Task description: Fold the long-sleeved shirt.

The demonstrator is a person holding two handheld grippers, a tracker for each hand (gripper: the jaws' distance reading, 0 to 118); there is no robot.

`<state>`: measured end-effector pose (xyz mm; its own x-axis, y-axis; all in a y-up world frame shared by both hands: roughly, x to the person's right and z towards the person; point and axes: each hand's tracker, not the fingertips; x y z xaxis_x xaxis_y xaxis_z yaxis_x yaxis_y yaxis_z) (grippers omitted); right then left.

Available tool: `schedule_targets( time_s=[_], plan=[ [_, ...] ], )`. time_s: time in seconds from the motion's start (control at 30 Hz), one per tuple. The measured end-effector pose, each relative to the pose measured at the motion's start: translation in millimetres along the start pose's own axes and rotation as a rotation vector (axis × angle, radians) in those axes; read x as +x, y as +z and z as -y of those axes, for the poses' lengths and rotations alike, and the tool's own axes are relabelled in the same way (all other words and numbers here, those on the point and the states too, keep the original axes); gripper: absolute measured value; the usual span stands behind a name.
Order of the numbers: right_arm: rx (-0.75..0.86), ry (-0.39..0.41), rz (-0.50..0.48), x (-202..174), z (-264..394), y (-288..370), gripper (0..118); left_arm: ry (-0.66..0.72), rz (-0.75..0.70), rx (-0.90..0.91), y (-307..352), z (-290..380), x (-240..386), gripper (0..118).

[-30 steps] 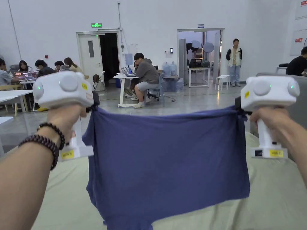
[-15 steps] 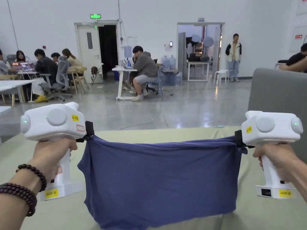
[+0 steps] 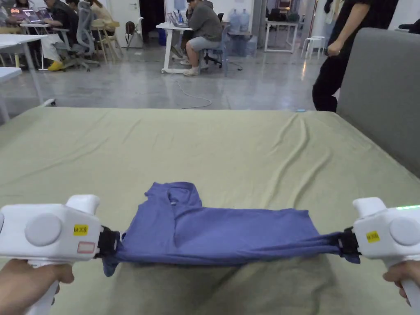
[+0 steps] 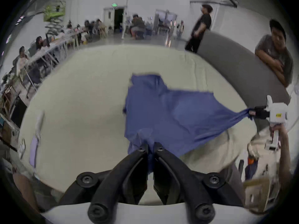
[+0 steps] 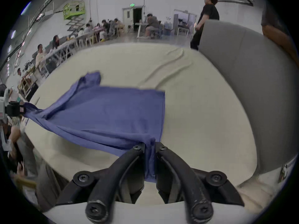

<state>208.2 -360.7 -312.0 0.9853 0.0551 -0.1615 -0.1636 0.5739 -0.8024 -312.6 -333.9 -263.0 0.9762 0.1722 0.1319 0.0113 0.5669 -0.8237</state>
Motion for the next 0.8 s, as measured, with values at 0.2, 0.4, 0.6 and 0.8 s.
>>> schedule_targets(
  time_s=[0.2,0.4,0.6,0.8],
  plan=[
    [-0.211,0.026,-0.049,-1.7,97.3,-20.1,7,-0.044,0.049,-0.268,-17.2,94.8,2.8,0],
    [-0.263,0.030,-0.052,0.6,127.5,-24.9,7,-0.040,0.070,-0.302,-20.8,103.3,6.4,0],
    [-0.202,-0.041,-0.043,7.8,110.0,-14.5,101,-0.048,0.097,-0.217,0.2,92.3,14.6,102],
    [-0.004,-0.100,0.005,15.5,61.3,25.6,107,-0.063,0.094,-0.029,30.6,43.2,13.0,118]
  ],
)
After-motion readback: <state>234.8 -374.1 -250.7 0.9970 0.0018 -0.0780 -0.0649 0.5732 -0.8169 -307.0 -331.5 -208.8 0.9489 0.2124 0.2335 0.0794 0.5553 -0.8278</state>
